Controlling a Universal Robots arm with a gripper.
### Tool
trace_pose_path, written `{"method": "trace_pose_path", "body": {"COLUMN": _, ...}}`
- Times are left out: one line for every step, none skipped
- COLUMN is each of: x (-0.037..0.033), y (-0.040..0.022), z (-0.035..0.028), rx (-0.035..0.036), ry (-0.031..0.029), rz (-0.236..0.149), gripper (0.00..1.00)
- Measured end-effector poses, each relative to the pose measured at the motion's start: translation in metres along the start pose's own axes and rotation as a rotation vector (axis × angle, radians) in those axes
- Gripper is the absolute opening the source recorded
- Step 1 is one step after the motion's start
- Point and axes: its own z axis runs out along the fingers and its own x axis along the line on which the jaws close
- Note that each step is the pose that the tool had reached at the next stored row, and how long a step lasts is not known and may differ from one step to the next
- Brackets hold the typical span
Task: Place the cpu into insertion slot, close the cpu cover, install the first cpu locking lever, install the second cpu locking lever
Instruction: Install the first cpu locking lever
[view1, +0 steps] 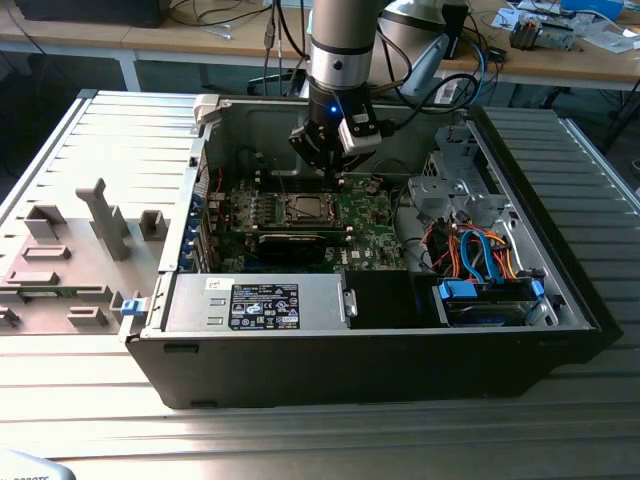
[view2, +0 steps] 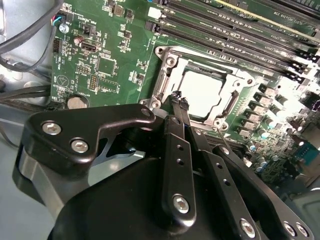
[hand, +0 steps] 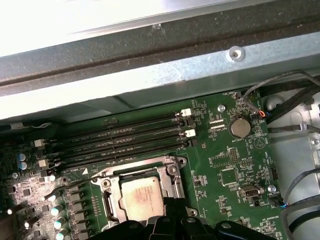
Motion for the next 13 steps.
{"method": "trace_pose_path", "body": {"x": 0.0, "y": 0.0, "z": 0.0, "rx": 0.0, "ry": -0.0001, "rz": -0.004, "gripper": 0.11}}
{"method": "trace_pose_path", "body": {"x": 0.0, "y": 0.0, "z": 0.0, "rx": -0.0001, "ry": -0.0001, "rz": -0.007, "gripper": 0.11}}
{"method": "trace_pose_path", "body": {"x": 0.0, "y": 0.0, "z": 0.0, "rx": -0.0001, "ry": -0.0001, "rz": -0.008, "gripper": 0.11}}
{"method": "trace_pose_path", "body": {"x": 0.0, "y": 0.0, "z": 0.0, "rx": -0.0002, "ry": -0.0003, "rz": -0.013, "gripper": 0.11}}
{"method": "trace_pose_path", "body": {"x": 0.0, "y": 0.0, "z": 0.0, "rx": -0.0002, "ry": -0.0003, "rz": -0.016, "gripper": 0.11}}
{"method": "trace_pose_path", "body": {"x": 0.0, "y": 0.0, "z": 0.0, "rx": -0.0003, "ry": -0.0003, "rz": -0.018, "gripper": 0.11}}
{"method": "trace_pose_path", "body": {"x": 0.0, "y": 0.0, "z": 0.0, "rx": -0.0004, "ry": -0.0004, "rz": -0.022, "gripper": 0.11}}
{"method": "trace_pose_path", "body": {"x": 0.0, "y": 0.0, "z": 0.0, "rx": -0.0004, "ry": -0.0004, "rz": -0.024, "gripper": 0.11}}
{"method": "trace_pose_path", "body": {"x": 0.0, "y": 0.0, "z": 0.0, "rx": -0.0004, "ry": -0.0005, "rz": -0.027, "gripper": 0.11}}
{"method": "trace_pose_path", "body": {"x": 0.0, "y": 0.0, "z": 0.0, "rx": -0.0006, "ry": -0.0005, "rz": -0.031, "gripper": 0.11}}
{"method": "trace_pose_path", "body": {"x": 0.0, "y": 0.0, "z": 0.0, "rx": -0.0006, "ry": -0.0006, "rz": -0.034, "gripper": 0.11}}
{"method": "trace_pose_path", "body": {"x": 0.0, "y": 0.0, "z": 0.0, "rx": -0.0007, "ry": -0.0007, "rz": -0.036, "gripper": 0.11}}
{"method": "trace_pose_path", "body": {"x": 0.0, "y": 0.0, "z": 0.0, "rx": -0.0007, "ry": -0.0007, "rz": -0.038, "gripper": 0.11}}
